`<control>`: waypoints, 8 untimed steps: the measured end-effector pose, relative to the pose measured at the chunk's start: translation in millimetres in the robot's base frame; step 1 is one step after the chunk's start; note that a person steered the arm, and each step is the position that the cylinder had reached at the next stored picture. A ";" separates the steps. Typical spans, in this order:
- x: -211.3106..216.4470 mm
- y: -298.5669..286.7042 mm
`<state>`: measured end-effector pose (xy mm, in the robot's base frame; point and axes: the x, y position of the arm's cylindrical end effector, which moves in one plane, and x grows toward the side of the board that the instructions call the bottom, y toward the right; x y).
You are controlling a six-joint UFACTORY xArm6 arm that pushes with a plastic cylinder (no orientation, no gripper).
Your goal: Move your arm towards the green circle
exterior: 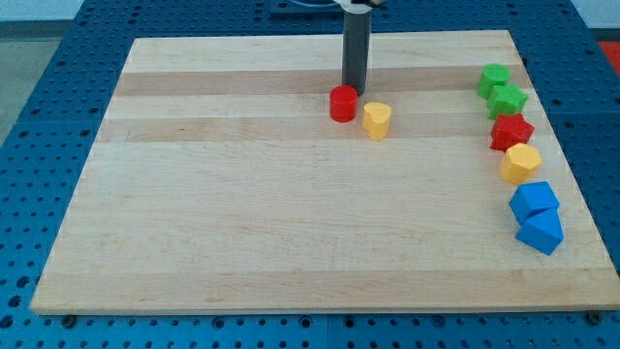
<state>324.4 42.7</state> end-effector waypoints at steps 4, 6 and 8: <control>-25.4 12.5; -81.6 120.1; -78.1 245.8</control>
<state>246.4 288.5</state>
